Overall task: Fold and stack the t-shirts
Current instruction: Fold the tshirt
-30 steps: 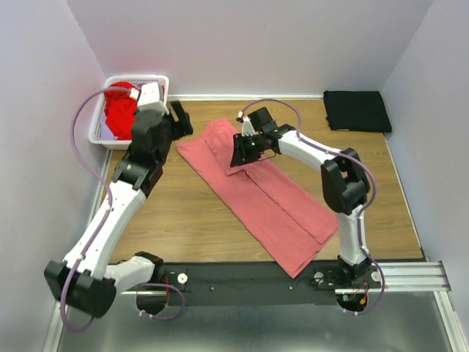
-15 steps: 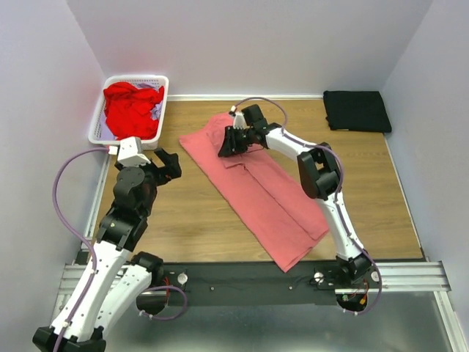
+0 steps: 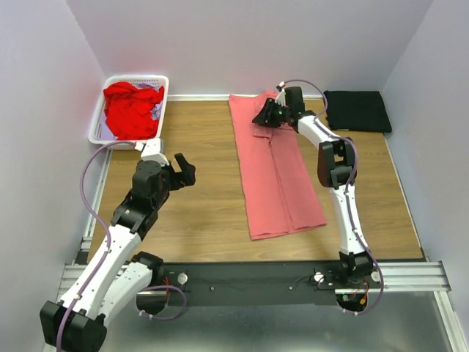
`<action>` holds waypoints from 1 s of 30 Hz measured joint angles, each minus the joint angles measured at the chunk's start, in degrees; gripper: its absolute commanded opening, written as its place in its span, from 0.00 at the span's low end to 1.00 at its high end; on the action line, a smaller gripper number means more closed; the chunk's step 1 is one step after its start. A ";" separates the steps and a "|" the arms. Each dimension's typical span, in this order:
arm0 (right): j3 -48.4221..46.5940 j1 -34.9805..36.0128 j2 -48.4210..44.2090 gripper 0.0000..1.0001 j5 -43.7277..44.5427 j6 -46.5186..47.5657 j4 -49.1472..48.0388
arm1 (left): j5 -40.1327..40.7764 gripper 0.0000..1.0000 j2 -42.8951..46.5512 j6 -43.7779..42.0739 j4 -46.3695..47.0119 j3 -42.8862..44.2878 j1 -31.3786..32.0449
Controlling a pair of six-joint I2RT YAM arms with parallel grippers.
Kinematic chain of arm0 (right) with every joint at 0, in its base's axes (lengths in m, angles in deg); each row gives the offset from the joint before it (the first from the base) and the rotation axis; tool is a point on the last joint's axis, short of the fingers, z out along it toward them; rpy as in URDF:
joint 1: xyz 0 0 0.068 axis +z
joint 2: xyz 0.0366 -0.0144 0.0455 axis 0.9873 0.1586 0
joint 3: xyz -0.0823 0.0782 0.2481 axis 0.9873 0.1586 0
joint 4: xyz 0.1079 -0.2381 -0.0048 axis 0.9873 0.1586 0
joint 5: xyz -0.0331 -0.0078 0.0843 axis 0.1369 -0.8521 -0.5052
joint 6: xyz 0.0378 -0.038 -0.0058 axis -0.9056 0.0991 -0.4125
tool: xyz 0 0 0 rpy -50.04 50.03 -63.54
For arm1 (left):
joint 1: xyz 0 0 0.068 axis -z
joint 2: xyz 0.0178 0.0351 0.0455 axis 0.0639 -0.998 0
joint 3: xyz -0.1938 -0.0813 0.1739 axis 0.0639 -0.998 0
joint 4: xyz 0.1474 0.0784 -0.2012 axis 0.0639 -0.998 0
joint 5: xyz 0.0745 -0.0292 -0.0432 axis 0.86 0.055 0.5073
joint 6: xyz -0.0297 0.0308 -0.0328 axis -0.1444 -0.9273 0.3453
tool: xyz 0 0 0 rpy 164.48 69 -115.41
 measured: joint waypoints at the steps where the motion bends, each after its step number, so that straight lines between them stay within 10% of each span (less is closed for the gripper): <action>1: -0.55 -0.20 0.09 0.55 0.04 0.07 0.00 | -0.68 0.98 -0.42 -0.20 0.50 -0.02 0.00; 7: 2.32 0.42 -3.80 0.60 0.13 1.16 -0.20 | -5.88 0.98 -6.05 -0.39 3.45 -0.24 0.07; 19: 51.65 0.83 -52.81 0.51 16.31 8.57 7.15 | -13.46 0.93 -18.01 0.24 4.31 -0.11 3.48; 30: 78.03 14.27 -67.38 0.40 26.03 6.45 23.47 | -14.10 0.91 -26.75 0.02 5.14 3.21 7.67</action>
